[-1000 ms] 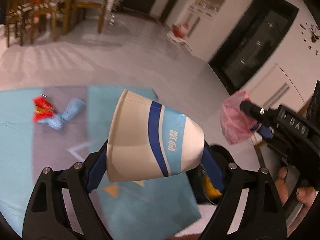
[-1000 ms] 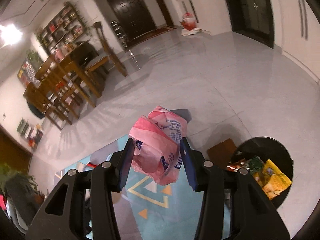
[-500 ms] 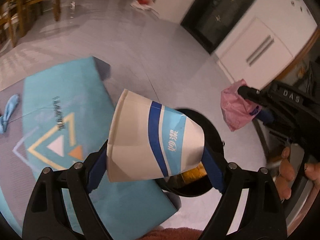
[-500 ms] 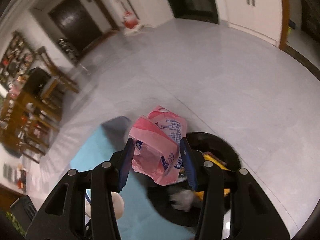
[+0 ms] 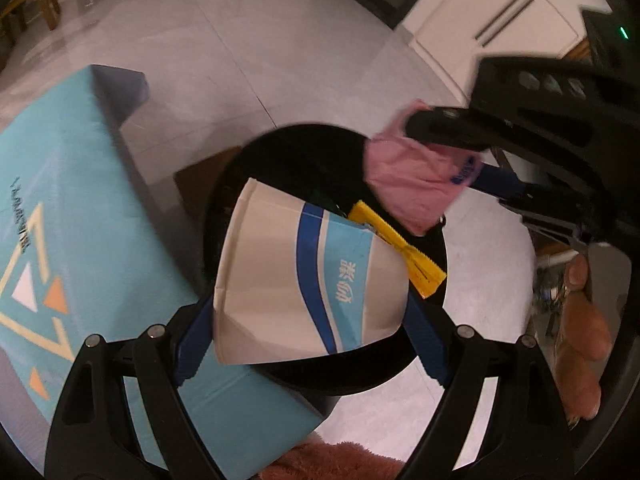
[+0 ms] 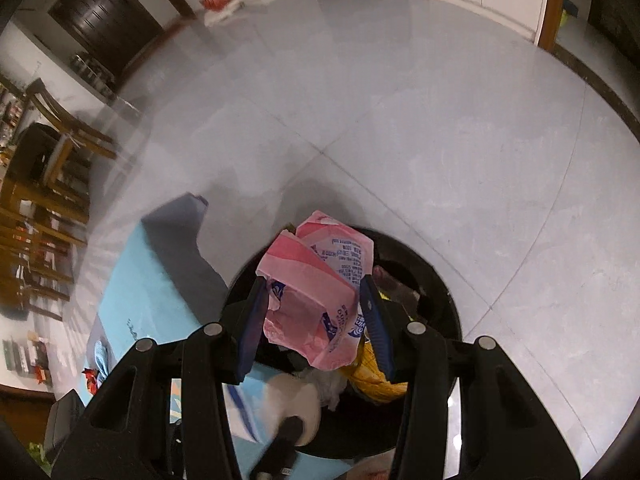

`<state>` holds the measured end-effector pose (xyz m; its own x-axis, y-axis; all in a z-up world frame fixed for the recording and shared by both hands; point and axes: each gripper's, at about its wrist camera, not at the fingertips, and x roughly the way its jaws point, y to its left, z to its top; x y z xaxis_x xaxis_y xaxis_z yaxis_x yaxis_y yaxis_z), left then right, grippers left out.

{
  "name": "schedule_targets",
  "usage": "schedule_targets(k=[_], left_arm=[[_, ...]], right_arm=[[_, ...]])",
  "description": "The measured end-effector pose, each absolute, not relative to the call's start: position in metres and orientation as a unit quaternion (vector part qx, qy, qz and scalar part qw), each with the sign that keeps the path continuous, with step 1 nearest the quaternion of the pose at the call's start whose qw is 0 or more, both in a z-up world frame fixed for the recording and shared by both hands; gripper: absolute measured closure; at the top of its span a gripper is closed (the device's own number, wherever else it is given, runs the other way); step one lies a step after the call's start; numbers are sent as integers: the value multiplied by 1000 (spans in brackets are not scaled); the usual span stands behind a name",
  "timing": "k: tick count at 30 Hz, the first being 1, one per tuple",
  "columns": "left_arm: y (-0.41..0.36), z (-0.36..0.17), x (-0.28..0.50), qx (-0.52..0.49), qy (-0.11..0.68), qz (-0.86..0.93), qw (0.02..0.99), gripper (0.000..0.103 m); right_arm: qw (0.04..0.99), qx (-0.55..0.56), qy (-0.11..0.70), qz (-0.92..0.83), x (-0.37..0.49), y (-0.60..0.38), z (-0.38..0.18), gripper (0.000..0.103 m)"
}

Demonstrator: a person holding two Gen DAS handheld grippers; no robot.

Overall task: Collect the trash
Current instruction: 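Open both tools to drop the paper cup and pink bag into the bin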

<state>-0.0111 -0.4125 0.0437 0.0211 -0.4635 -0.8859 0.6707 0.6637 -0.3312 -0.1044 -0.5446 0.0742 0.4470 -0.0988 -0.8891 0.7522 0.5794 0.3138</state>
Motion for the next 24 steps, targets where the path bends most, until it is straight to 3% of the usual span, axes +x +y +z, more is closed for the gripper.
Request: schedule_targets(k=[21,24], left_arm=[[-440,14,-6,127,614,-396,671,16],[-436,18,-6,128,608,-390,680,11]], right_arm=[[718,373,513,-286,-99,-571,26,54],[714,366,520,-294,-98,-568,29,41]])
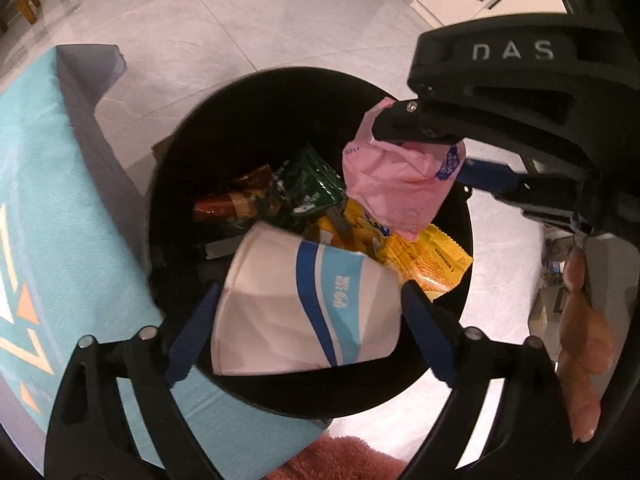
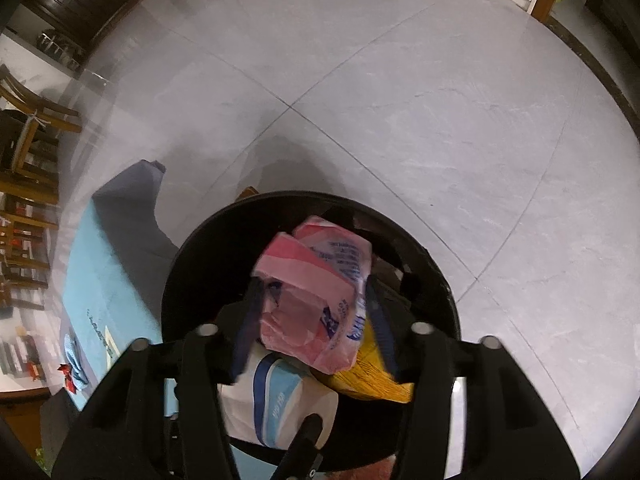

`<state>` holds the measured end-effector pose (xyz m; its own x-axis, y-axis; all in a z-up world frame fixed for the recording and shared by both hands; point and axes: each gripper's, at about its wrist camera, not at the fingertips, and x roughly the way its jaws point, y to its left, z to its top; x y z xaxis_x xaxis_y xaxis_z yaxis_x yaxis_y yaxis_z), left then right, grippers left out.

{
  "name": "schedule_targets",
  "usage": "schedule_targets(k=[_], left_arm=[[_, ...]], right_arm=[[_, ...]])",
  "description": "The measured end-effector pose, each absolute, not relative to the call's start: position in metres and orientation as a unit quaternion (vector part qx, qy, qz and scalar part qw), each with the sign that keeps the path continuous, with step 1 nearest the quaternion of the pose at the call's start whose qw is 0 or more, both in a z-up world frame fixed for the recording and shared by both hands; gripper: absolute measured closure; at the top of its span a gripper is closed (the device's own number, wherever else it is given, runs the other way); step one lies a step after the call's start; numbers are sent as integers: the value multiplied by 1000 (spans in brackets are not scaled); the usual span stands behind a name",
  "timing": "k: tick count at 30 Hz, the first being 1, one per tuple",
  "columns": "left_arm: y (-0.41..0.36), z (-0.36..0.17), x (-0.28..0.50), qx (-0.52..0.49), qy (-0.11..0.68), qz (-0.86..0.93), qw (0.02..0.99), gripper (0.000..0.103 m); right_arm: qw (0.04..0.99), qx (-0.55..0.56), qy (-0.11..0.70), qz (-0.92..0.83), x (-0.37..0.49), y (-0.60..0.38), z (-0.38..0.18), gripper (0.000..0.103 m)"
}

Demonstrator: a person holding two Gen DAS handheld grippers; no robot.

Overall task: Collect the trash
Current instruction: 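Open both tools to drop the paper cup and pink bag into the bin, then move both tools back over the red chip bag and blue cloth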

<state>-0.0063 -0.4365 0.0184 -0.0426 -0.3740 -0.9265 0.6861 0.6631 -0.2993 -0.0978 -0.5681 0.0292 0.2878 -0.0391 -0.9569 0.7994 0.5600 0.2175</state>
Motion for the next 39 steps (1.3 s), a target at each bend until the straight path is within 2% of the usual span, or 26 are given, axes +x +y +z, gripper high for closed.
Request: schedule_targets(k=[5,15,20,23,26,29,32,39], left_arm=[[-421,33,-5,112,596,-391,693,4],[-332,104,14,38,534,-373,758,3],[-245,141,33,33,497,-318,807,3],[-181,163,44,26,476,-260,840,3],[-110,180,60,-22,452,-200,869,3],[-55,176,78,-112,441,-159,876,3],[-11,154,97,-207,466,-134,850,3],[31,127,110,-181,459,-75,867,3]], right_arm=[[725,360,504,-300,-102,-563,43,29],[786,318,438,-298,-100,-526,99,16],[811,288,414,-296,-87,-495,120,15],[832,255,397,-292,-75,-466,136,12],[849,232,383,-280,-63,-438,145,10],[863,225,371,-258,-50,-411,148,9],[870,231,366,-235,-37,-385,148,9],[879,183,384,-215,-4,-332,139,9]])
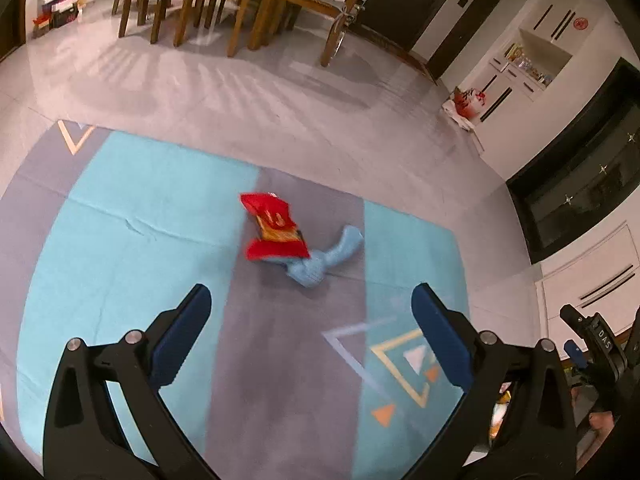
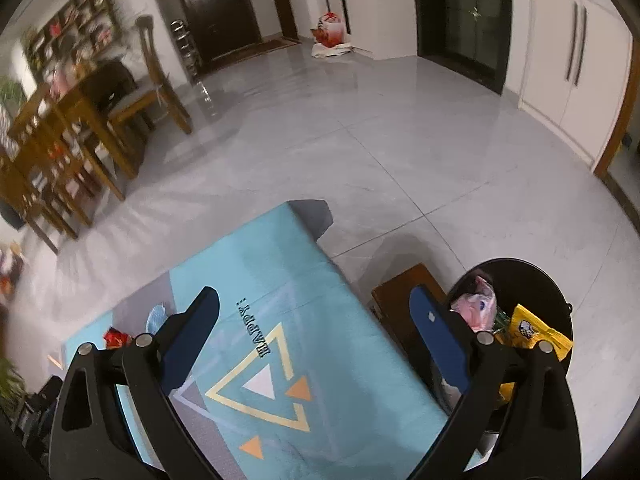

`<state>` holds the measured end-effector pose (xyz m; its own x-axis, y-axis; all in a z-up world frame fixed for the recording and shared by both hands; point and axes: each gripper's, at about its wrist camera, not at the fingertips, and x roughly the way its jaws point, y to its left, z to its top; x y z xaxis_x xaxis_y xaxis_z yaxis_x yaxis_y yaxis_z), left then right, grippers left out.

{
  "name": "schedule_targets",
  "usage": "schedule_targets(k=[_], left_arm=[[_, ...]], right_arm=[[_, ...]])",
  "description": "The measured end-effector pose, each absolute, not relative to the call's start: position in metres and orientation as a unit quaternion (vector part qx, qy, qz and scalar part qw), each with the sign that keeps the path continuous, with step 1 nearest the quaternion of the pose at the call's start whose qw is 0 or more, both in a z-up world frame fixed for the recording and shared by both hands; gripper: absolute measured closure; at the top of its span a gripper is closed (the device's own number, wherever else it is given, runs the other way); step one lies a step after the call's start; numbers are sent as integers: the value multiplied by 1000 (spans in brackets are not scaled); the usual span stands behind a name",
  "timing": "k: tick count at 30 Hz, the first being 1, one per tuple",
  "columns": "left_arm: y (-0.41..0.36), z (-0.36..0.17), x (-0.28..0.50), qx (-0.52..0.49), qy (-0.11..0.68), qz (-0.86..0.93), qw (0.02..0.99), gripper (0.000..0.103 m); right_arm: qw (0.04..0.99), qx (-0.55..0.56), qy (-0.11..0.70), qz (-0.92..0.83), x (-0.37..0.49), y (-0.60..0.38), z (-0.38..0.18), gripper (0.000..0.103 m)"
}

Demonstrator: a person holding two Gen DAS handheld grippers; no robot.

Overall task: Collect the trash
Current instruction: 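Move both tools back over the red chip bag and blue cloth, then grasp the red chip bag with the left tool while the right tool grasps the blue cloth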

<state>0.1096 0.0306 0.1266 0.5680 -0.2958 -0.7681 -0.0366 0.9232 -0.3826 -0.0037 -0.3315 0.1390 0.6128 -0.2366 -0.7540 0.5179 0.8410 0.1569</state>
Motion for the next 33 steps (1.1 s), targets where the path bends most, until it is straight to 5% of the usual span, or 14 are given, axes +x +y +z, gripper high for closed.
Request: schedule_targets(k=[15,26,33], left_arm=[[131,93,127,-253,453,42,854,3],[129,66,153,-283,477,38,831,3],[135,59,164,-307,473,31,825,3]], right_arm=[[899,-52,404,-164,45,-220,106,9],[854,61,517,-16,101,-166,60,9],[798,147,584,4,149,-143,18,54]])
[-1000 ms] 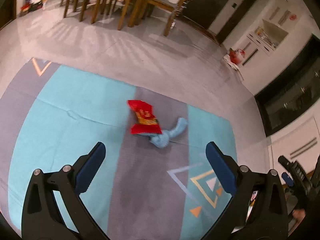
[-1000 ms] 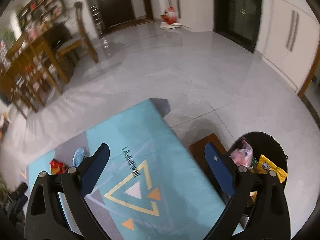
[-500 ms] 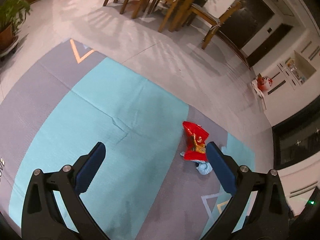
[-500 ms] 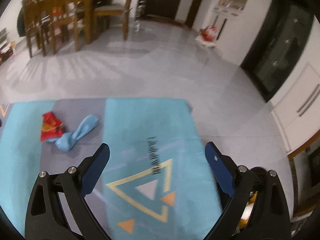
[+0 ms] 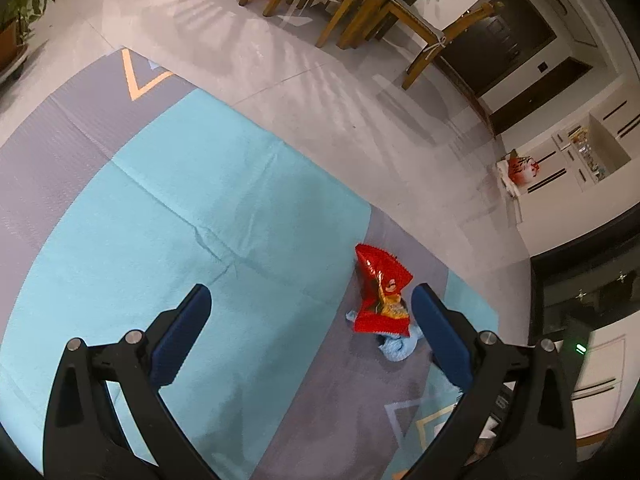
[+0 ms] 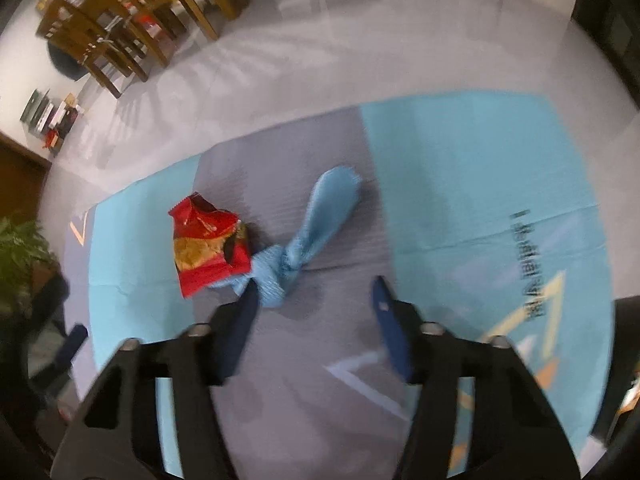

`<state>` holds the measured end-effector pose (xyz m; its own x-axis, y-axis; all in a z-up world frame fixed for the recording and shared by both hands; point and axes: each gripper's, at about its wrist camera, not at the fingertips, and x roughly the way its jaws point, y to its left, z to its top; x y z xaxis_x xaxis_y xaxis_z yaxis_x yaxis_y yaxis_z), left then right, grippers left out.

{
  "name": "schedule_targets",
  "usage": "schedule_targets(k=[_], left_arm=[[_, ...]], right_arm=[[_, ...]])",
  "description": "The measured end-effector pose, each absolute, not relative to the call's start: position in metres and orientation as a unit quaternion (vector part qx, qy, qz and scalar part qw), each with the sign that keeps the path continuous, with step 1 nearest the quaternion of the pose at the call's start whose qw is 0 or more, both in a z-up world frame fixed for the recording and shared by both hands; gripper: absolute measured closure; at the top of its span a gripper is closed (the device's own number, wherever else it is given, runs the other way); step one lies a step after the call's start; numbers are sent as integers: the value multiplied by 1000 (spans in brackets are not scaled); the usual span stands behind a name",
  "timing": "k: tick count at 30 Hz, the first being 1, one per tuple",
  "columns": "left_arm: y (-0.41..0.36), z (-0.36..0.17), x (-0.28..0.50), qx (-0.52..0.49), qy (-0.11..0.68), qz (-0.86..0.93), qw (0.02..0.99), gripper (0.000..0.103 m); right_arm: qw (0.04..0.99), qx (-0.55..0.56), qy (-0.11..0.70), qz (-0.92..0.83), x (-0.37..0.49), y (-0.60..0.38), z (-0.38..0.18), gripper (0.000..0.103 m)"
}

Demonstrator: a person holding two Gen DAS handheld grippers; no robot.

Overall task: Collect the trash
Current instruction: 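Grasp the red chip bag with the left tool while the right tool grasps the blue cloth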

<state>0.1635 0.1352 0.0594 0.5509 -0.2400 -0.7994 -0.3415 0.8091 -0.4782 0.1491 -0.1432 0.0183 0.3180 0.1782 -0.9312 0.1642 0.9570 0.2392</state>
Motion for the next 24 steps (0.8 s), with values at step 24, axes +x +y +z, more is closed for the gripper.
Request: schedule_targets(k=[24], left_arm=[[82,3,205,-279,555,-52,782,32]], right_arm=[[783,66,615,74,108,-122,8,75]])
